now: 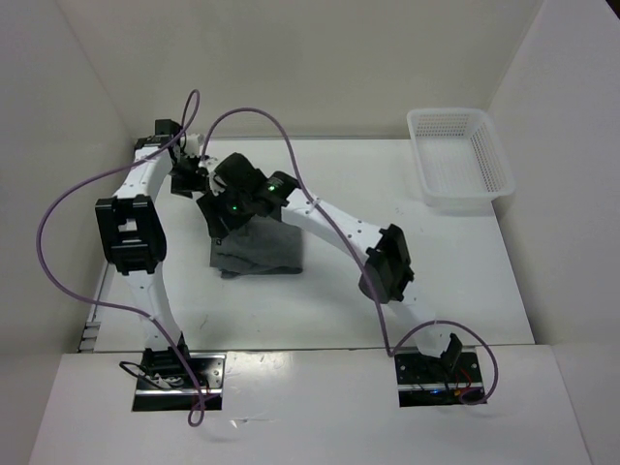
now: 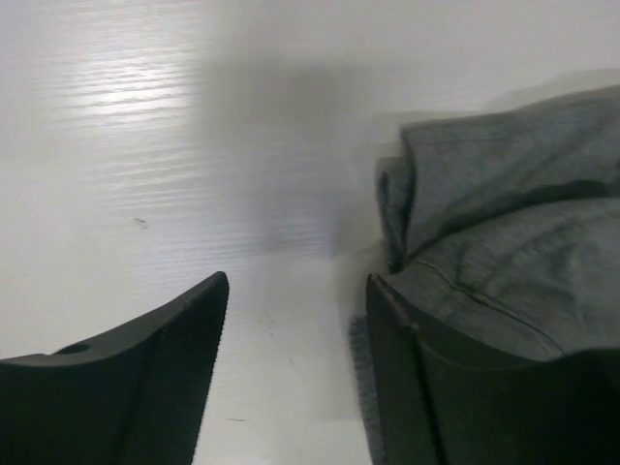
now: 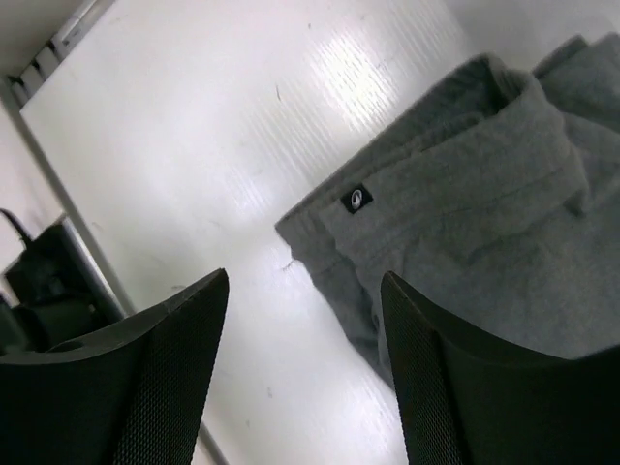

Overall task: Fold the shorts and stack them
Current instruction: Fold the shorts

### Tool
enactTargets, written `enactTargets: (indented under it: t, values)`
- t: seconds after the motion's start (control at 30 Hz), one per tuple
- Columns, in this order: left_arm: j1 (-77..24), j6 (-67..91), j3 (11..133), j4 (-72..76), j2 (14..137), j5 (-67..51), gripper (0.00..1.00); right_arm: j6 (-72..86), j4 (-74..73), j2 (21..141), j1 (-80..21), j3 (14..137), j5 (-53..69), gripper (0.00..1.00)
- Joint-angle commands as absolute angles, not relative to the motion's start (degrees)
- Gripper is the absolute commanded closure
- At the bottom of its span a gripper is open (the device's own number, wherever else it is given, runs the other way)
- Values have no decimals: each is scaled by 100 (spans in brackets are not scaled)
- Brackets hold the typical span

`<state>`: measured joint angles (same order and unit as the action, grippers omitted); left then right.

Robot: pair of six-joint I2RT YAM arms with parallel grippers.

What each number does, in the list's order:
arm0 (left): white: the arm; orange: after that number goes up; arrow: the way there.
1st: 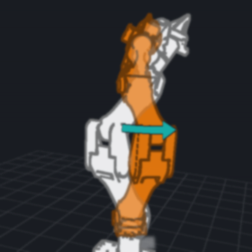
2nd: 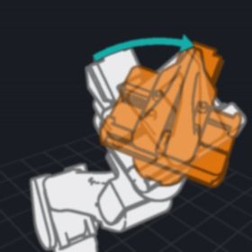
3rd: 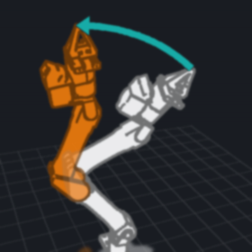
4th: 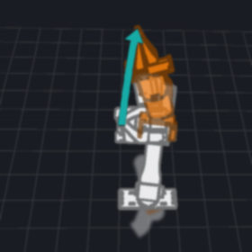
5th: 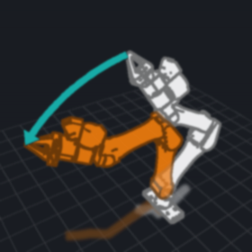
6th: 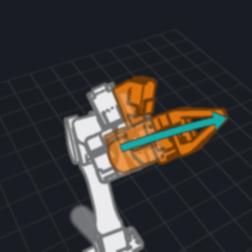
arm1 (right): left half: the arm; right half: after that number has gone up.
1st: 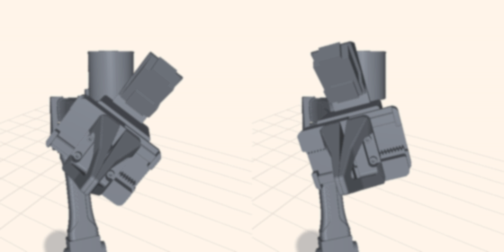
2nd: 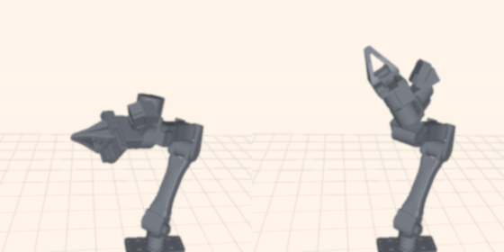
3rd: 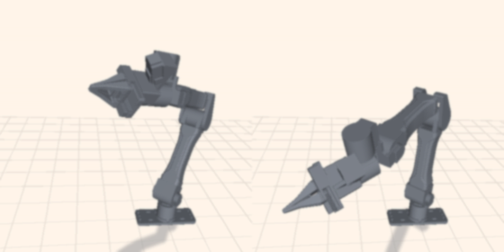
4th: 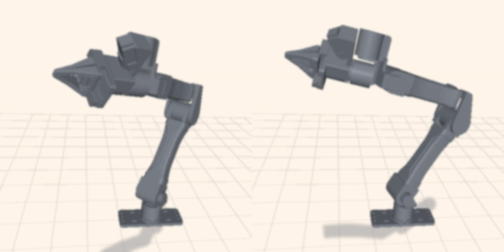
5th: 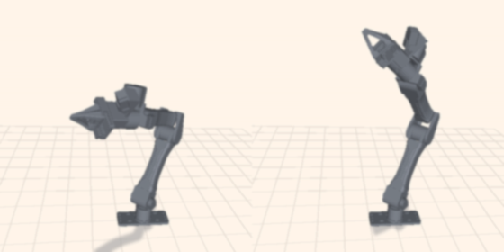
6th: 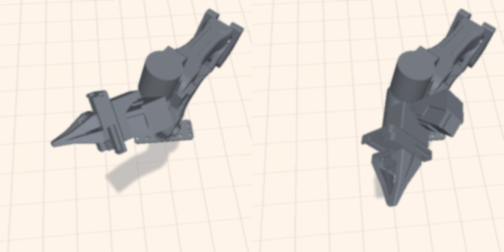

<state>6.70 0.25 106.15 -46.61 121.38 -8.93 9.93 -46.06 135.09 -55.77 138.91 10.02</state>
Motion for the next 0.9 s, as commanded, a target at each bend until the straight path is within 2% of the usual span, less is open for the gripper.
enactTargets:
  t: [0.0, 0.07, 0.13, 0.3, 0.43, 0.57, 0.67, 0.77, 0.8, 0.87]
  values:
    - [642, 0, 10714, -4921, 11699, -1685, 31, 1186, -3387, 12114, -5371, 12635, 994, 30]
    - [580, 0, 10565, -4974, 11506, -1880, 30, 1423, -2885, 11358, -5126, 11294, 818, 30]
    - [362, 0, 10320, -4975, 11269, -2109, 30, 1651, -2654, 11006, -4810, 10542, 573, 35]
    - [220, 0, 10029, -4975, 10917, -1890, 30, 1486, -2962, 11004, -4755, 9731, 167, 34]
    - [220, 0, 9940, -4975, 10837, -1906, 30, 1485, -2637, 10898, -4755, 8844, -26, 33]
    - [97, 0, 9888, -5045, 11056, -2083, 30, 1485, -2549, 10951, -4816, 8649, -88, 33]
    - [-43, 0, 9835, -5045, 11503, -1645, 32, 1555, -2417, 11161, -4878, 8587, -158, 36]
    - [-44, 0, 9634, -4879, 11637, -1188, 39, 1731, -2417, 11486, -4878, 8525, -158, 51]
    - [-44, 0, 9494, -4730, 11637, -1073, 47, 1731, -2417, 11557, -4878, 8456, -158, 59]
    - [-44, 0, 9431, -4606, 11637, -688, 54, 1863, -2417, 11671, -4878, 8333, -158, 62]
